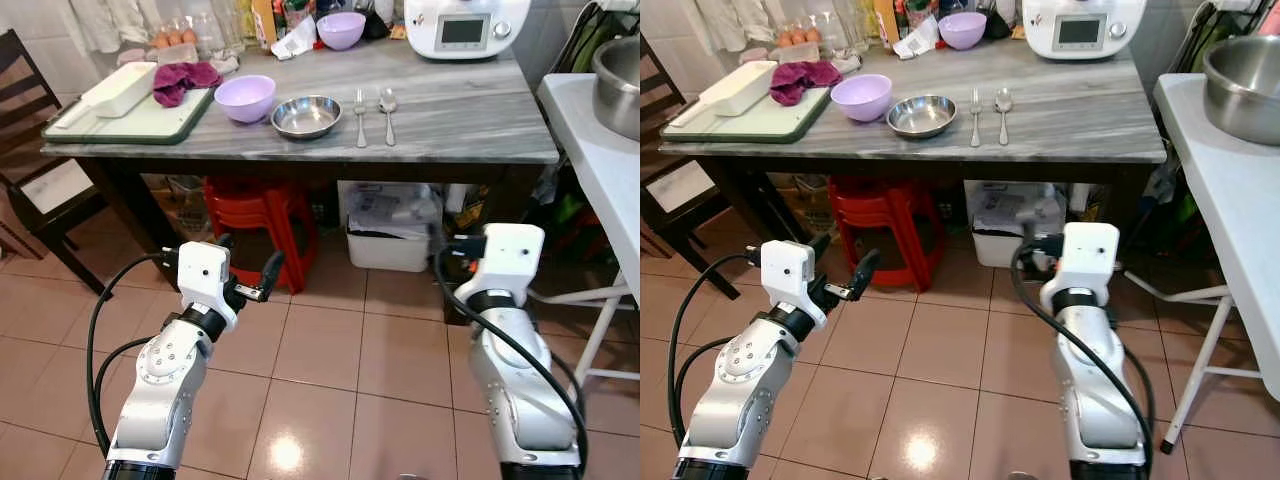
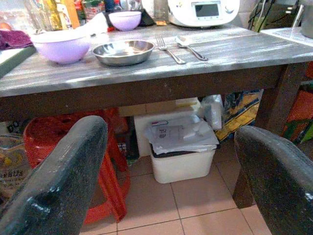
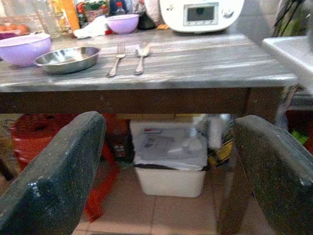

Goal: Setting the table

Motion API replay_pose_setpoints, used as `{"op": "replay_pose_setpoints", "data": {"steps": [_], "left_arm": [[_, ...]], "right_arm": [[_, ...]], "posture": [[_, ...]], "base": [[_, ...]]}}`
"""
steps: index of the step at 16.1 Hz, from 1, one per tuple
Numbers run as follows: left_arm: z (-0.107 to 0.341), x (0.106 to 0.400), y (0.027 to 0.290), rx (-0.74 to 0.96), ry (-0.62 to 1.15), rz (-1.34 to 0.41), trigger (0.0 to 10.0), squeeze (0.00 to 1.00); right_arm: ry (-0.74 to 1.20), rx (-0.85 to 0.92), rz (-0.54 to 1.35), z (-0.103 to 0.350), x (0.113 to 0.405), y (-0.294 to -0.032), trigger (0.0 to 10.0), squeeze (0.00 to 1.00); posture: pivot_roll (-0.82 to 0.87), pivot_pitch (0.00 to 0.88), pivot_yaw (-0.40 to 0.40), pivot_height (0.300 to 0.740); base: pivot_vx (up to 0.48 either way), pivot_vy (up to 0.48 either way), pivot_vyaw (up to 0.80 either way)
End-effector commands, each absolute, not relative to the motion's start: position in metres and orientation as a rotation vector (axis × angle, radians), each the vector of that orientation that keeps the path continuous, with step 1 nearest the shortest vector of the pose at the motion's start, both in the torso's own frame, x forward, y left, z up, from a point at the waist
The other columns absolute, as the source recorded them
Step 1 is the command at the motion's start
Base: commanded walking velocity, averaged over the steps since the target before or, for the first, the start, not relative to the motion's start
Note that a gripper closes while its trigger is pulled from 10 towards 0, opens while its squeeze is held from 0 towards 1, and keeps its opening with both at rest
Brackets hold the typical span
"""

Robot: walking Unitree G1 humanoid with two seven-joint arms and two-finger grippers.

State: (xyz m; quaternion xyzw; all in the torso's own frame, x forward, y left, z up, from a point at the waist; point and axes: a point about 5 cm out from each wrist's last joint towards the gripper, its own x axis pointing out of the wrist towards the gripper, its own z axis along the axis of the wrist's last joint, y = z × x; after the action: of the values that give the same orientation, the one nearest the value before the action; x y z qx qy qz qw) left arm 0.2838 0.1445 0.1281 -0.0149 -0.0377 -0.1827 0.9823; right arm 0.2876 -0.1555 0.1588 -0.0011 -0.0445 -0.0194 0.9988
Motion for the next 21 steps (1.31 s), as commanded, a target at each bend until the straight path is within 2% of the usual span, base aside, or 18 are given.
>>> {"op": "replay_pose_setpoints", "data": {"steps": [1,5,9,21], "left_arm": [[0.129,0.283,0.146,-0.03,-0.074,-0.374,10.0,0.0],[0.128,0.283,0.145,-0.036,-0.068,-0.382,10.0,0.0],[0.126,0.279,0.143,-0.043,-0.056,-0.395,10.0,0.0],[0.132,0.28,0.134,-0.061,-0.073,-0.418,10.0,0.0]], "right_arm": [[-0.088,0.015,-0.04,0.159,0.286,-0.156,10.0,0.0],[-0.08,0.034,-0.026,0.158,0.286,-0.156,10.0,0.0],[-0.076,0.048,-0.024,0.158,0.285,-0.157,10.0,0.0],[-0.096,0.056,-0.023,0.162,0.284,-0.156,10.0,0.0]], "posture": [[-0.17,0.127,0.116,0.74],[-0.17,0.129,0.118,0.74],[-0.17,0.134,0.116,0.74],[-0.17,0.139,0.117,0.74]], "base": [[0.0,-0.304,0.0],[0.0,-0.299,0.0],[0.0,-0.299,-0.6],[0.0,-0.314,0.0]]}}
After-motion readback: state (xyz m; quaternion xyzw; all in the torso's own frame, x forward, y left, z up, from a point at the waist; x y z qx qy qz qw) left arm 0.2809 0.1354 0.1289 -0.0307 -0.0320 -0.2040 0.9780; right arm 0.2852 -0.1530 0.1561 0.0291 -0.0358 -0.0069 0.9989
